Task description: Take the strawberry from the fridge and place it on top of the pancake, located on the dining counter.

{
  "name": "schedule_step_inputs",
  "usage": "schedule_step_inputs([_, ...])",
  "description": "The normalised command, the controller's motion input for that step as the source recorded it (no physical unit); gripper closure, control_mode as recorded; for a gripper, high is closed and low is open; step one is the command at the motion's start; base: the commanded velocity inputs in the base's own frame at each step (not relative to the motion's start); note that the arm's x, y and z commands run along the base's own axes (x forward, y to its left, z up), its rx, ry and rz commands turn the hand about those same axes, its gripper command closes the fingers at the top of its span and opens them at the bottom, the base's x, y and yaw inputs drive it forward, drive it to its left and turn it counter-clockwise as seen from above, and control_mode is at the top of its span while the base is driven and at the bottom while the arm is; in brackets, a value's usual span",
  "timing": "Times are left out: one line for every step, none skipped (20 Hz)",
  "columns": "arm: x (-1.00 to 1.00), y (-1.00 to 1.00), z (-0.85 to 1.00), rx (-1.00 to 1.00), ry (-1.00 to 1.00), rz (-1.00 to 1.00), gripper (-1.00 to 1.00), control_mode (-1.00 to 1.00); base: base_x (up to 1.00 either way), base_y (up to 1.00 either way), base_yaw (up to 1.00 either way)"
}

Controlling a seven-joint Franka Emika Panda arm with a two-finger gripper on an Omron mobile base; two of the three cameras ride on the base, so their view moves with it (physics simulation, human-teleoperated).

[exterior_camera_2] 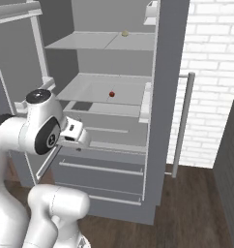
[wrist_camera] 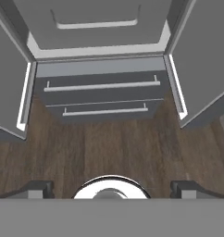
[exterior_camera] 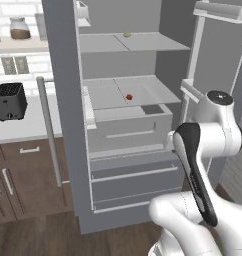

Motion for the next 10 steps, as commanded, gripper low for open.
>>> schedule_step_inputs([-0.34, 0.26, 0.00, -0.07, 0.19, -0.01, -1.00, -1.00, 0.00, 0.00, 0.00])
schedule_step_inputs([-0.31, 0.28, 0.00, -0.09, 0.19, -0.03, -1.00, -1.00, 0.00, 0.00, 0.00])
schedule_step_inputs([-0.19, 0.19, 0.00, -0.08, 0.18, -0.07, -1.00, -1.00, 0.00, 0.00, 0.00])
schedule_step_inputs([-0.23, 0.00, -0.13, -0.04, 0.11, -0.11, -1.00, -1.00, 0.00, 0.00, 0.00])
schedule_step_inputs([-0.25, 0.00, -0.24, 0.00, 0.02, -0.12, -1.00, -1.00, 0.00, 0.00, 0.00])
schedule_step_inputs([-0.25, 0.00, -0.30, 0.00, 0.00, -0.12, -1.00, -1.00, 0.00, 0.00, 0.00])
schedule_step_inputs([-0.11, 0.00, -0.43, 0.00, 0.00, -0.06, -1.00, -1.00, 0.00, 0.00, 0.00])
schedule_step_inputs([-0.05, 0.00, -0.28, 0.00, 0.00, -0.02, -1.00, -1.00, 0.00, 0.00, 0.00])
schedule_step_inputs([0.00, 0.00, -0.38, 0.00, 0.05, 0.00, -1.00, -1.00, 0.00, 0.00, 0.00])
schedule_step_inputs([0.00, 0.00, -0.57, 0.03, 0.00, 0.00, -1.00, -1.00, 0.00, 0.00, 0.00])
